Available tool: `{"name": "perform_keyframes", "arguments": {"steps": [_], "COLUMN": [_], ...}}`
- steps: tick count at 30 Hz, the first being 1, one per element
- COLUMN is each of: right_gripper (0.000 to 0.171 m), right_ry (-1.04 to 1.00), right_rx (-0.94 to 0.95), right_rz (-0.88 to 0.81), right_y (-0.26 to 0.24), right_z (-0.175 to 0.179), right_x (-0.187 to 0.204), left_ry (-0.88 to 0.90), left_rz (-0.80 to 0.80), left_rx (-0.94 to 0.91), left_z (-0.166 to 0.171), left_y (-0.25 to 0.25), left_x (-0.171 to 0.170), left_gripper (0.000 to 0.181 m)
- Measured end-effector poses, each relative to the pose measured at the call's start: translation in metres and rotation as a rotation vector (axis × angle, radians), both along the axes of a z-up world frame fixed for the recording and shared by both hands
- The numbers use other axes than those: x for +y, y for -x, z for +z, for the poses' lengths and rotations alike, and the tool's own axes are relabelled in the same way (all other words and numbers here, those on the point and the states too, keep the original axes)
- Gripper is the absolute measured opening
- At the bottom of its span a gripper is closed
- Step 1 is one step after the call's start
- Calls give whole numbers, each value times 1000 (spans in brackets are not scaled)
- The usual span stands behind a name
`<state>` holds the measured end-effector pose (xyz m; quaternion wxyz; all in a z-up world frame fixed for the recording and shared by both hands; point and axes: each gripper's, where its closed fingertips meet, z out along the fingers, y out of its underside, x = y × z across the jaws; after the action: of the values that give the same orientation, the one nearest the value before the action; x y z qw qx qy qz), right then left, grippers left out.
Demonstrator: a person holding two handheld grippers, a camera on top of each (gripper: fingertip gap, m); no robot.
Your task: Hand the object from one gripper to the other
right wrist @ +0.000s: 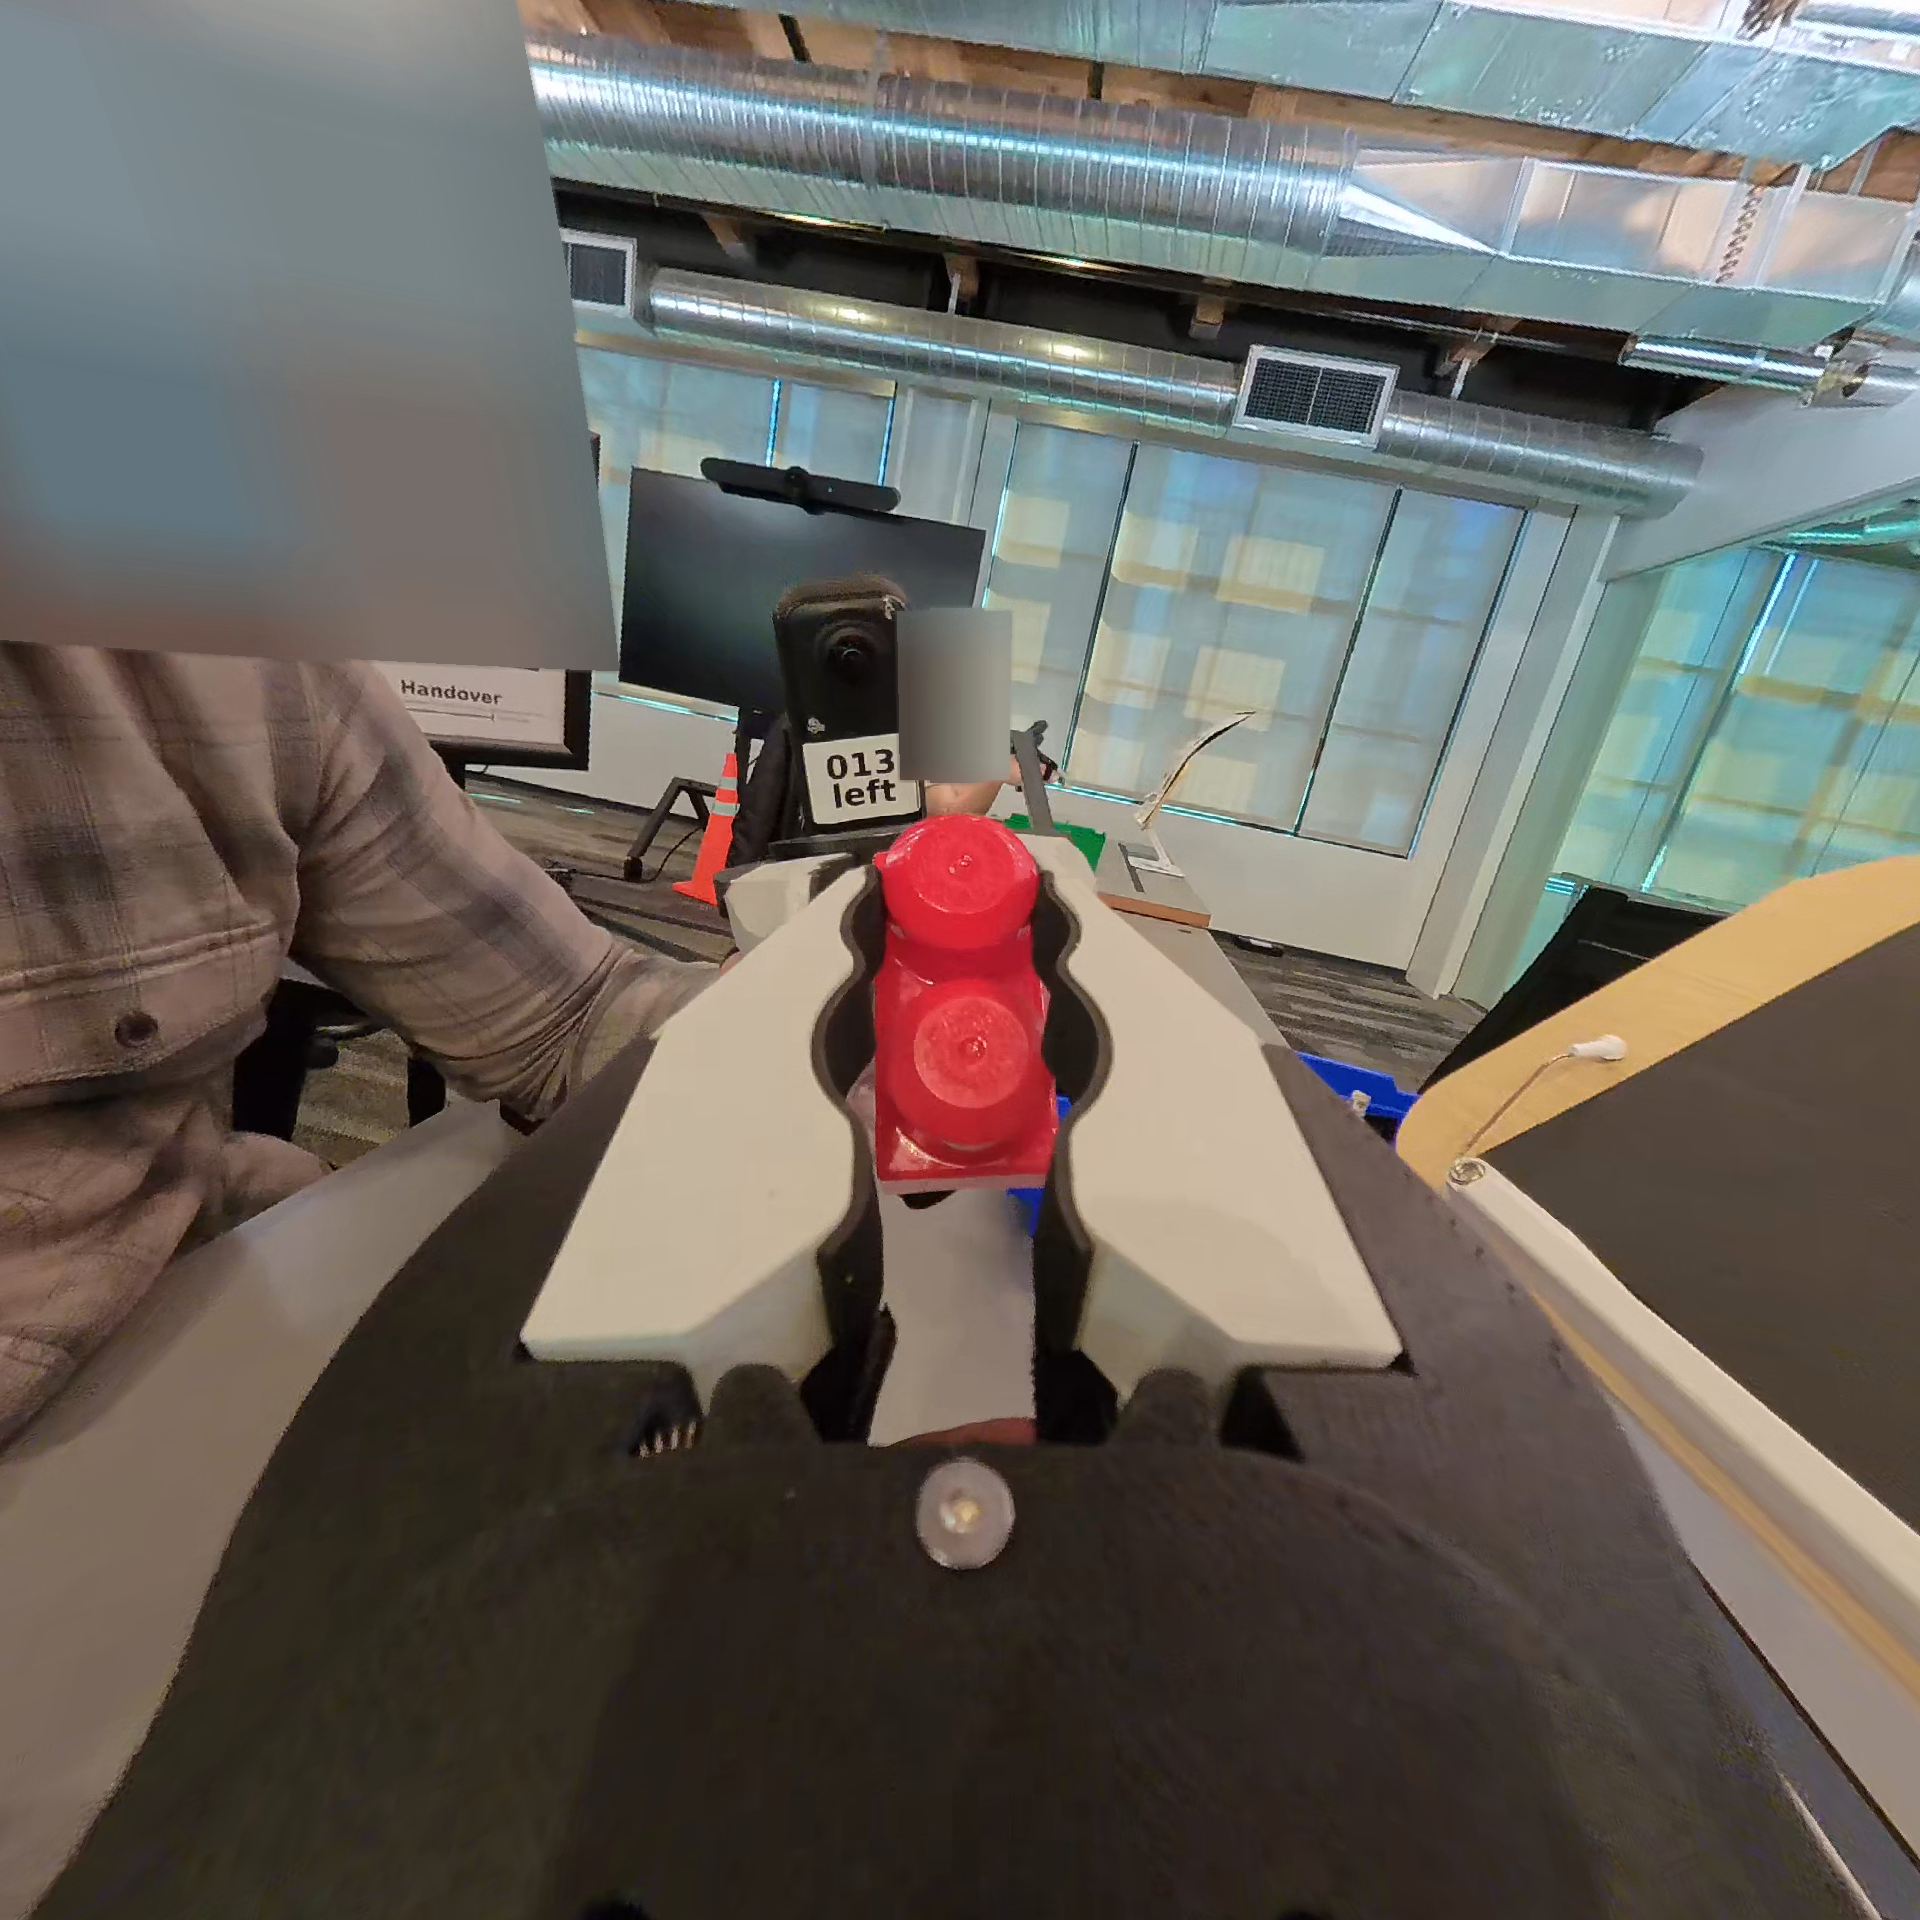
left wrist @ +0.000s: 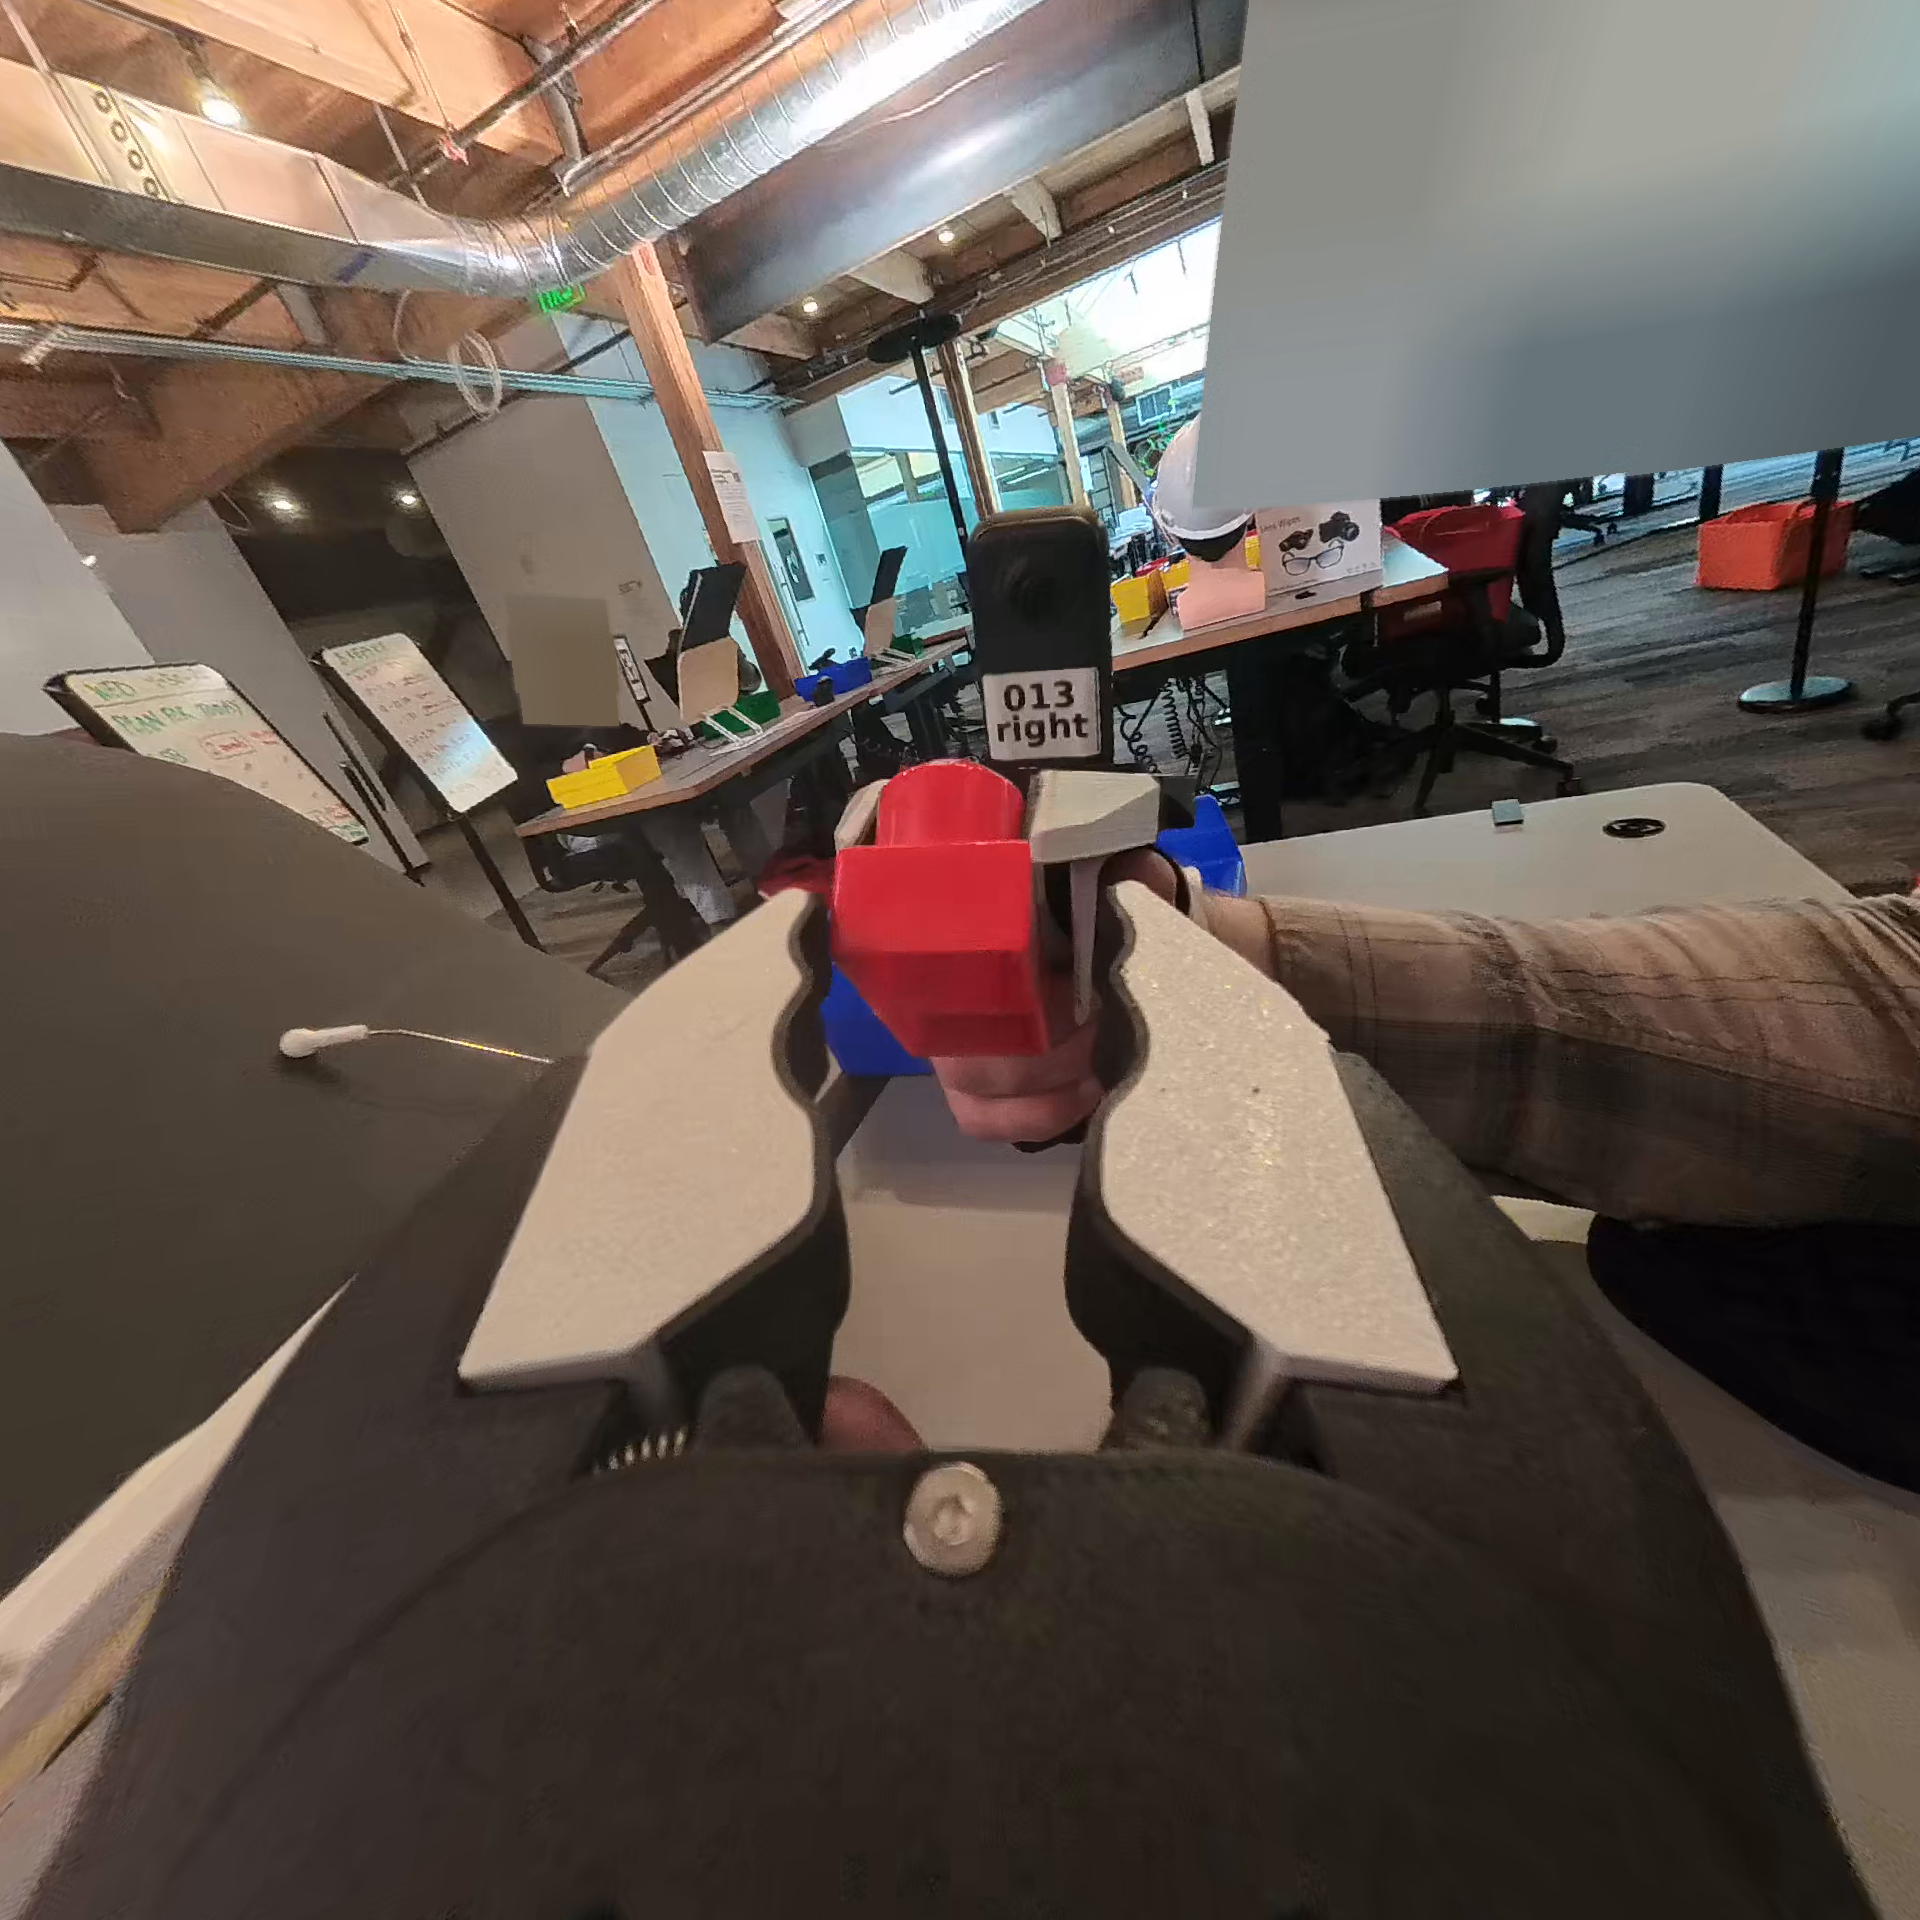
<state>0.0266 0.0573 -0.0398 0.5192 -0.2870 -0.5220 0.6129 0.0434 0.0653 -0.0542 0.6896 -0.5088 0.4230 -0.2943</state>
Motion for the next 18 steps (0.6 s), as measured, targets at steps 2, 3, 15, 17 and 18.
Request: {"name": "perform_keyframes", "arguments": {"steps": [2,3,15,17,18], "right_gripper": [26,26,36,49,54], "right_ry": [-3,-4,14,30,42], "right_rx": [1,2,-14,-40,-56], "right_rz": [5,7,-1,-30,-41], "right_y": [1,1,4,7,8], "right_z": [0,0,1,-1,-2], "right_x": [-1,-2,0,6,9], "left_ry": [6,8,-73,-143,-188], "left_rz": [2,3,59,133,174], "left_rx": [-18,-26,-19,12,39], "left_z": [1,2,6,7,8], "left_y": [1,2,6,9,11], "left_x": [1,1,3,6,8], "left_gripper": [44,39,36,36,36]}}
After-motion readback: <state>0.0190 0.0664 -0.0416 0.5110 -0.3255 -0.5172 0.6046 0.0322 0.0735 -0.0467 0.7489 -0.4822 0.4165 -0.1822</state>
